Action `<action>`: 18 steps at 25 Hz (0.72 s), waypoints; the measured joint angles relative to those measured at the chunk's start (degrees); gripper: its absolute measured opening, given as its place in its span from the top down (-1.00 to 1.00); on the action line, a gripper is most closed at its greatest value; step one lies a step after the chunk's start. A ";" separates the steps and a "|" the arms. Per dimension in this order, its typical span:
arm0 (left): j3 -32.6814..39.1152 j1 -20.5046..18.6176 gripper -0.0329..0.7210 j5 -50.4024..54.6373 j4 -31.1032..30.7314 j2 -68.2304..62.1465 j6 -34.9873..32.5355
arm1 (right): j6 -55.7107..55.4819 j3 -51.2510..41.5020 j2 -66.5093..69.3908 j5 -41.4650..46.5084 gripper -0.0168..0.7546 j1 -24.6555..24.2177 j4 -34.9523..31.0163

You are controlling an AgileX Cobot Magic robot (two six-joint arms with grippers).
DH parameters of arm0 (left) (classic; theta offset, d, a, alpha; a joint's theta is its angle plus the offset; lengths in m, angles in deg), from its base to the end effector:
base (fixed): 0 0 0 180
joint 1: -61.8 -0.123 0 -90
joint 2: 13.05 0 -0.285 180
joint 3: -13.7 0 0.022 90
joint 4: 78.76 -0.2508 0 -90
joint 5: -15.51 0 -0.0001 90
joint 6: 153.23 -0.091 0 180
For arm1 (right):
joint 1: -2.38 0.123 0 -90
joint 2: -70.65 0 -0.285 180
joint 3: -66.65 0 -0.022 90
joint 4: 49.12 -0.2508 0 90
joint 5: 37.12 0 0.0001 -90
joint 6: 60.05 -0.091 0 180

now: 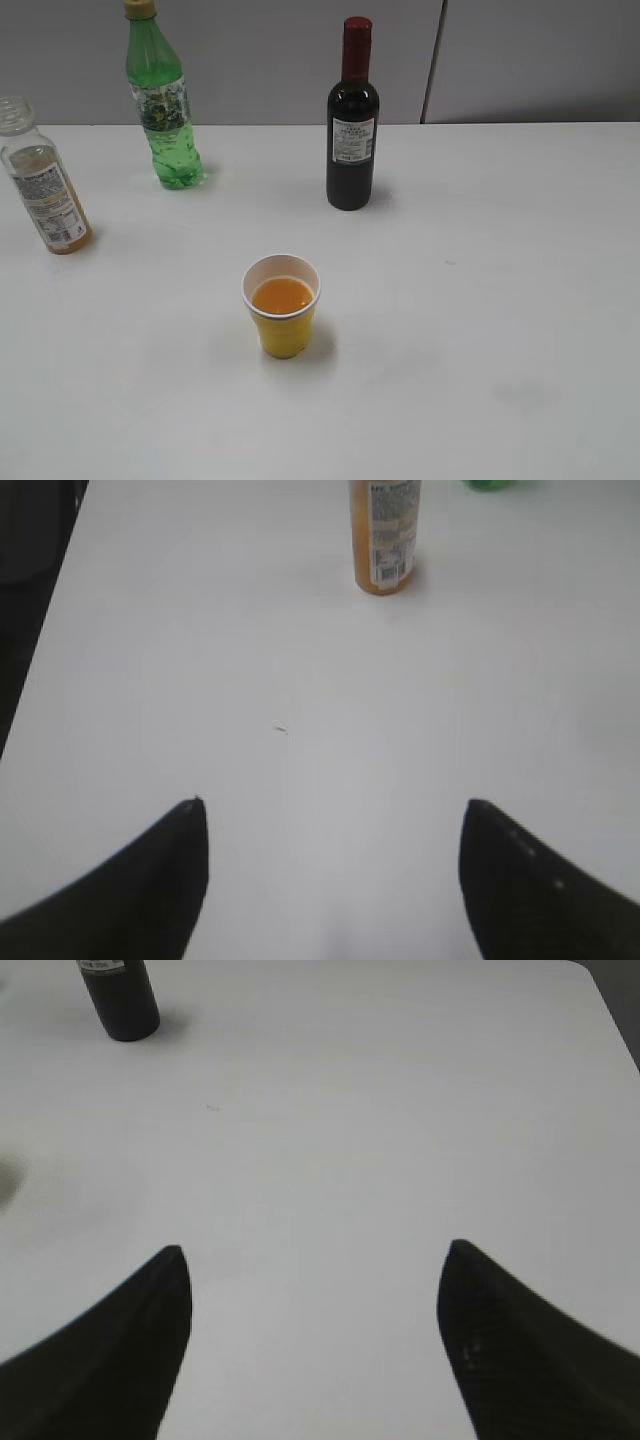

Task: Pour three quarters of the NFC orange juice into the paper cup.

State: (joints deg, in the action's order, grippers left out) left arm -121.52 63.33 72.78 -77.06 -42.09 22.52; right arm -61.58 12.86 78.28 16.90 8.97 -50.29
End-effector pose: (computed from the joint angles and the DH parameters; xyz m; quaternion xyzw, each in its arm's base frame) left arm 0.0540 -0.0037 0.2925 0.0438 0.9091 -0.0049 0.4142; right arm 0.0091 0.0026 0.2610 -0.0367 0.8446 0.0480 0.5320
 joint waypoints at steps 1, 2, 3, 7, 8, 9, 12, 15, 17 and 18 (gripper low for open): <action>0.65 0.00 -0.66 0.08 0.00 1.16 0.00 | 0.00 0.00 0.00 0.00 -0.54 0.00 0.00; 1.29 0.00 -0.66 0.13 0.00 2.25 0.00 | 0.00 0.00 0.00 0.00 -0.54 0.00 0.00; 1.71 0.00 -0.66 0.57 0.00 3.13 0.00 | 0.00 0.00 0.00 0.00 -0.54 0.00 0.00; 2.39 0.00 -0.65 1.52 0.00 6.76 0.00 | 0.00 0.00 0.00 0.00 -0.54 0.00 0.00; 2.55 0.00 -0.65 1.73 0.00 7.71 0.00 | 0.00 0.00 0.00 0.00 -0.54 0.00 0.00; 2.77 0.00 -0.65 1.86 0.00 8.62 0.00 | 0.00 0.00 0.00 0.00 -0.54 0.00 0.00; 2.83 0.00 -0.65 2.17 0.00 10.86 0.00 | 0.00 0.00 0.00 0.00 -0.54 0.00 0.00; 2.83 0.00 -0.65 2.17 0.00 12.81 0.00 | 0.00 0.00 0.00 0.00 -0.54 0.00 0.00; 2.96 0.00 -0.65 2.23 0.00 14.39 0.00 | 0.00 0.00 0.00 0.00 -0.54 0.00 0.00; 3.08 0.00 -0.65 2.35 0.00 15.34 0.00 | 0.00 0.00 0.00 0.00 -0.54 0.00 0.00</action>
State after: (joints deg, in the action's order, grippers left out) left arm -118.44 63.33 75.13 -77.06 -26.75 22.52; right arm -61.58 12.86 78.28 16.90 8.97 -50.29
